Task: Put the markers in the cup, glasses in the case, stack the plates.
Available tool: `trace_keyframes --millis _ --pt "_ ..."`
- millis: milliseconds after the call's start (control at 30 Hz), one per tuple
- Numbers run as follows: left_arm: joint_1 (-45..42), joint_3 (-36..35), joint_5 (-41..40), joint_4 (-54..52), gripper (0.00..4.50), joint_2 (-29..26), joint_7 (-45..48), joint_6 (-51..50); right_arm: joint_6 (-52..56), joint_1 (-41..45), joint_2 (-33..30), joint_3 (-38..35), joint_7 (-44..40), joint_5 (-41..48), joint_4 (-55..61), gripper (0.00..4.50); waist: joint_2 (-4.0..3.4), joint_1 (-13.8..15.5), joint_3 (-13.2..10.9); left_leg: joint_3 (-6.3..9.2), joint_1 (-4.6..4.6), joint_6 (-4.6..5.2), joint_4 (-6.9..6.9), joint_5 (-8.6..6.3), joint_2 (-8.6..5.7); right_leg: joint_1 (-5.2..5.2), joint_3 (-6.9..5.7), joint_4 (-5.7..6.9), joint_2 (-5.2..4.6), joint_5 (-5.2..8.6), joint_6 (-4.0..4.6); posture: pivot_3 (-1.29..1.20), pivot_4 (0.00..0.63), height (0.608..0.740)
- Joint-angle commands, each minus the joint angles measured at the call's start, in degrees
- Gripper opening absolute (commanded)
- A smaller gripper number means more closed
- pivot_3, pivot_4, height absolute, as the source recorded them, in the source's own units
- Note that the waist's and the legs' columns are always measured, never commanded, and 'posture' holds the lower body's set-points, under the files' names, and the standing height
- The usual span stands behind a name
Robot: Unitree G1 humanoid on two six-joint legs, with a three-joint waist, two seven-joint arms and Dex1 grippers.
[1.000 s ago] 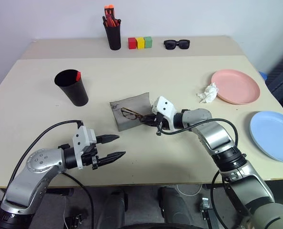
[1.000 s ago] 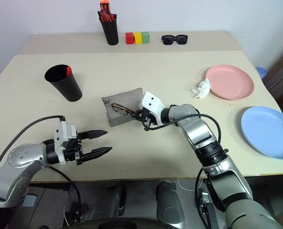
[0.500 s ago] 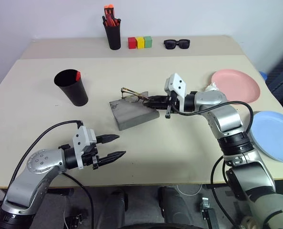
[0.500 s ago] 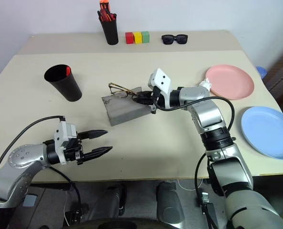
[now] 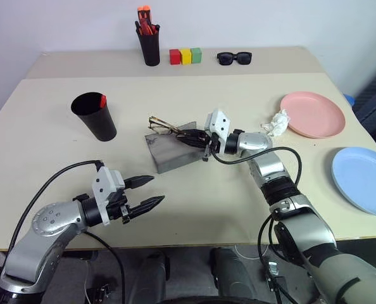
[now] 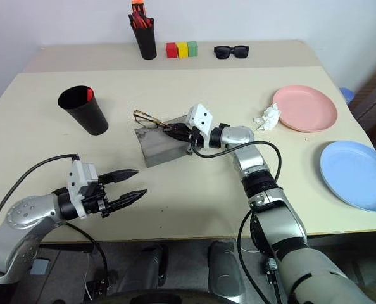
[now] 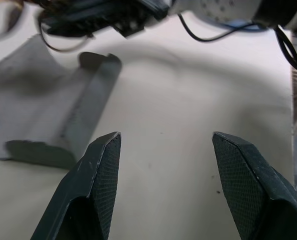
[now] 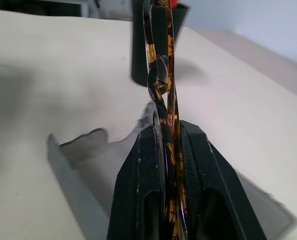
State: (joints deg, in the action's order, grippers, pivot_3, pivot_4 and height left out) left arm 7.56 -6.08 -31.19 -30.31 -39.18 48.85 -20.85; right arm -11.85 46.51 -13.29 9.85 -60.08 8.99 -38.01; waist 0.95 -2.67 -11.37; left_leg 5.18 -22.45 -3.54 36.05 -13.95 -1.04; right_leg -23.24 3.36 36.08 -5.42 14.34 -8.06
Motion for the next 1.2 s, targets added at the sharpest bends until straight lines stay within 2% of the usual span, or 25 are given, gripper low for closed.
trace_keyframes --millis 33,233,567,833,1200 --pt "1.12 -1.75 -1.03 -3.32 2.96 0.01 -1.01 -0.17 -5.14 1.48 1.41 -0.66 -1.4 -0.13 -3.36 0.01 -0.01 -0.01 -0.01 0.0 0.0 0.0 0.0 0.0 0.0 0.0 0.0 -0.01 0.0 0.0 0.0 0.0 0.15 0.74" --pt "2.67 -2.59 -1.42 -4.74 2.96 -0.31 -2.12 -0.38 -11.0 1.65 0.96 0.93 -4.14 -3.37 -9.56 0.01 -0.01 -0.01 -0.01 0.0 0.0 0.0 0.0 0.0 0.0 0.0 0.0 0.01 0.0 0.02 0.04 0.0 0.15 0.74" --pt "2.64 -2.2 -1.35 -4.82 2.96 -0.13 -2.53 -0.24 -15.7 3.21 -5.26 2.14 -6.73 -8.21 -11.98 0.01 -0.01 0.06 0.0 0.01 0.03 0.0 0.04 0.0 -0.01 0.07 0.0 0.01 0.0 0.07 0.13 0.0 0.15 0.74" --pt "1.47 -1.31 -1.18 -3.88 2.96 0.1 -2.21 -0.07 -14.94 7.08 -7.75 1.24 -9.73 -8.06 -13.23 0.01 -0.01 0.01 0.0 0.0 0.05 0.0 0.01 0.0 -0.01 0.06 0.0 0.01 0.0 0.07 0.13 0.0 0.15 0.74" --pt "0.68 -1.32 -1.23 -3.14 2.96 0.08 -1.56 -0.19 -9.0 9.72 -8.82 1.34 -22.4 -5.18 -12.27 0.01 -0.02 -0.01 -0.01 0.01 0.04 0.0 0.02 0.0 -0.01 0.06 0.0 0.01 0.0 0.05 0.1 0.0 0.15 0.74"
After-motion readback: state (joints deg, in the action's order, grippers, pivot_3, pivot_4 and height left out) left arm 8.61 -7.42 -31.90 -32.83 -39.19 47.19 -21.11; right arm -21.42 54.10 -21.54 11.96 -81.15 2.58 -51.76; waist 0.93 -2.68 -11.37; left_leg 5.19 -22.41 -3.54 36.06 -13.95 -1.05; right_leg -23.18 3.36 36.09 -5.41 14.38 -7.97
